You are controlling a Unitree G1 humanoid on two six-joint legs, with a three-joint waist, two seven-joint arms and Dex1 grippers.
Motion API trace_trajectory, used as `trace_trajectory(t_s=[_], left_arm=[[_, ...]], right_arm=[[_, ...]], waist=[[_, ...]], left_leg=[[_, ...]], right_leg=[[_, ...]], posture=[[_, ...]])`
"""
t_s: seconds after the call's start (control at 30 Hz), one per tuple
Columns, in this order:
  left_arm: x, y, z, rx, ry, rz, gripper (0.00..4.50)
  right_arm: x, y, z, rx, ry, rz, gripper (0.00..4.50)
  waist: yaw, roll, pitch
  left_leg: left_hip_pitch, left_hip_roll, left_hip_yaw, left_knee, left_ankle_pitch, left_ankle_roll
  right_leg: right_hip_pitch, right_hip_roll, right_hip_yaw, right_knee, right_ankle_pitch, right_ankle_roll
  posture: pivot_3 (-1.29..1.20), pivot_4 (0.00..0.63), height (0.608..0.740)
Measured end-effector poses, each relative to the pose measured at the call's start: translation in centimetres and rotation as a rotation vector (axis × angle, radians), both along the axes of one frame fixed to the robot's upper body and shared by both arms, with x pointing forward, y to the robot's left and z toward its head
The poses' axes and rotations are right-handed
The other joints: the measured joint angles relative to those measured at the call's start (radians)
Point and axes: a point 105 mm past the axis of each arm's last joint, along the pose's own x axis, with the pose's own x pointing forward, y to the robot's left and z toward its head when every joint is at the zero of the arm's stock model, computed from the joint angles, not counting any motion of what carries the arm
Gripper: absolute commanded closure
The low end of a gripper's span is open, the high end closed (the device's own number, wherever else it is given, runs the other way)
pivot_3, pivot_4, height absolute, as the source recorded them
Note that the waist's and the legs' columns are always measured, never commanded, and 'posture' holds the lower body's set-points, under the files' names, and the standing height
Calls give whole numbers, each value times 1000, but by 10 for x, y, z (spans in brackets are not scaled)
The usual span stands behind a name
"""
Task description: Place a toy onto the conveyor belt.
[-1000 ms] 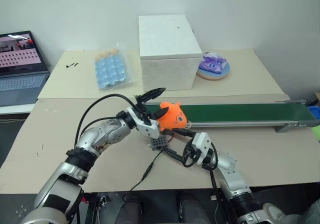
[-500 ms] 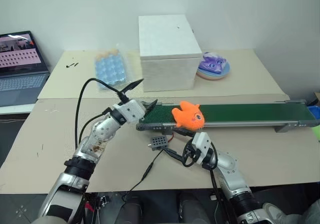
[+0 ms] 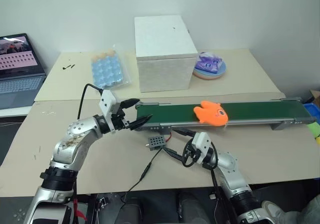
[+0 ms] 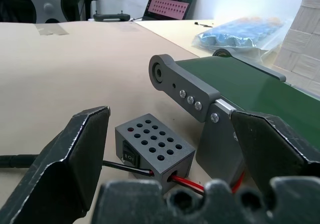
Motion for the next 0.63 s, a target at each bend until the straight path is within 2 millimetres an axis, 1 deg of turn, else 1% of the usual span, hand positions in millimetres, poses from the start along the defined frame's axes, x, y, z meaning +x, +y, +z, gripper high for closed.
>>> trace_trajectory(t_s=[0.17, 0.63], left_arm=[[-1, -4, 1, -13, -1, -12, 43], [1, -6, 4, -45, 8, -8, 43]], right_arm=[[0, -1, 0, -2, 0, -1, 0], [0, -1, -2, -11, 1, -1, 0]], waist=[[-1, 0, 0], [-1, 0, 0]], left_leg=[[0, 0, 0, 0, 0, 0], [0, 0, 0, 0, 0, 0]], right_leg=[[0, 0, 0, 1, 0, 0], [0, 0, 0, 0, 0, 0]], posture=[[0, 150, 740], [0, 150, 740]])
